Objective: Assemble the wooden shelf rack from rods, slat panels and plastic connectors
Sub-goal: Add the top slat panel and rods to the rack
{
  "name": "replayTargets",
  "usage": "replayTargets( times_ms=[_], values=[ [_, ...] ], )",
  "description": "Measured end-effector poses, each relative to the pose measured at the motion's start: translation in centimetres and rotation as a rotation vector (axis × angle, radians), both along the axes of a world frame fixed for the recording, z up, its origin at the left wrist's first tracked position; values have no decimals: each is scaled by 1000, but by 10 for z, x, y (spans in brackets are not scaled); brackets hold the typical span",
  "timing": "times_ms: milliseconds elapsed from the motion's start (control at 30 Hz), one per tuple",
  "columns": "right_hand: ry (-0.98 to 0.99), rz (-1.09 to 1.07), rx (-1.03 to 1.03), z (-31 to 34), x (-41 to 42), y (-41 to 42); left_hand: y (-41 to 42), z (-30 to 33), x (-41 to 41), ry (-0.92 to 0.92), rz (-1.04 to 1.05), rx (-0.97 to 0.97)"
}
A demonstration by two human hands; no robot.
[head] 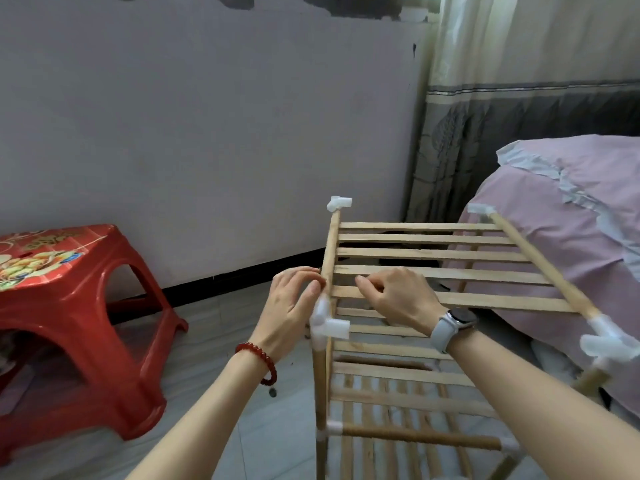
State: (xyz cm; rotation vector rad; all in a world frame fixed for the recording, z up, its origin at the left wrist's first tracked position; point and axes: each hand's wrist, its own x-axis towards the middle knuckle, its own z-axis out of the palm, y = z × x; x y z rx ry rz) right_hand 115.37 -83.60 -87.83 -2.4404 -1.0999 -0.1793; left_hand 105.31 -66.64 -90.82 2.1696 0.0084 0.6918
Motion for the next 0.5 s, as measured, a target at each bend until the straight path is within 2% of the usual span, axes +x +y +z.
replayTargets(
  times_ms=[100, 267, 367, 500],
  values=[
    [66, 58, 28, -1, 10, -30, -6, 9, 6, 34, -53, 160],
    [-17, 42, -28, 1, 19, -80, -20, 15, 29, 38, -143, 781],
    [40, -25, -118, 6, 27, -103, -34, 24, 45, 49, -182, 909],
    [99, -53, -151, 24, 25, -125, -48, 31, 50, 62, -193, 966]
  ],
)
